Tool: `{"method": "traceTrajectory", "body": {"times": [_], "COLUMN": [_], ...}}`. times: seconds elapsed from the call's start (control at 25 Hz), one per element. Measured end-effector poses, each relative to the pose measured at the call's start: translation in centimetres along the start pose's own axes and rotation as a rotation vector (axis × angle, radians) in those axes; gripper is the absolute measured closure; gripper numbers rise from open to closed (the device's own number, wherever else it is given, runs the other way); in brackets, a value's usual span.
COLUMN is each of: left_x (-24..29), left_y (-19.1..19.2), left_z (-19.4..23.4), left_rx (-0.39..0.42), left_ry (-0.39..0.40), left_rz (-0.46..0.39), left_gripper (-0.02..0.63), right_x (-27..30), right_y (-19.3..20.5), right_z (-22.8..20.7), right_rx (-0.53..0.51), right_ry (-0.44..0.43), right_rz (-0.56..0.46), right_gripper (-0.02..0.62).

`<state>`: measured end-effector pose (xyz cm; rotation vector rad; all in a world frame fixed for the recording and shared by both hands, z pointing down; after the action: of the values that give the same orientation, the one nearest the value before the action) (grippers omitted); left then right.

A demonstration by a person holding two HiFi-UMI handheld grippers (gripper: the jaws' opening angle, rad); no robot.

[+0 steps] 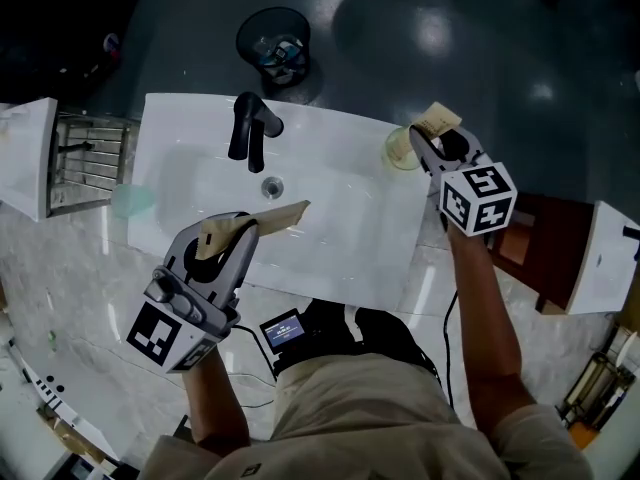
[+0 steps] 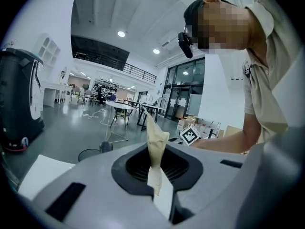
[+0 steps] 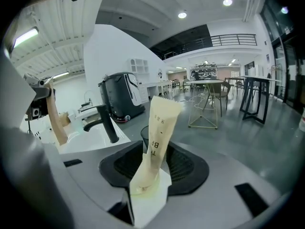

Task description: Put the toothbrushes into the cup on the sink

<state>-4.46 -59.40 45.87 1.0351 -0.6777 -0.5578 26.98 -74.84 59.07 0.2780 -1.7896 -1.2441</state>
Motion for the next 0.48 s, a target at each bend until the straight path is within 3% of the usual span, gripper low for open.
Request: {"method": "traceTrajectory", "body": {"times": [0.2, 0.48], "left_x": [0.3, 0.6], "left_y": [-0.3, -1.5], "left_z": [-0.6, -3.6], "left_rx": [0.019, 0.061], "left_ry": [0.003, 0.019], "left_rz": [0.003, -0.012], "left_gripper": [0.566, 0.566], "right_x": [-0.6, -5.6], "right_y": [0.0, -1.6], "right_z": [-0.8, -1.2], "right_rx": [0.003, -0.016], "right_ry": [0.049, 0.078], "right_rz": [-0.018, -0.107], "right_gripper": [0.399, 0.39]}}
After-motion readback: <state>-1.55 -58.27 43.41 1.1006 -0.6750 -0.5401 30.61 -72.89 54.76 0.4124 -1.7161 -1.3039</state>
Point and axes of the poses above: the fingertips, and each gripper's own axes: x forward along the fingers, z to its left, y out of its underside, the point moved 8 cm from there along -x, backward along the fingers, and after that the axes turned 4 degrees about -x, right-handed, at the moved point
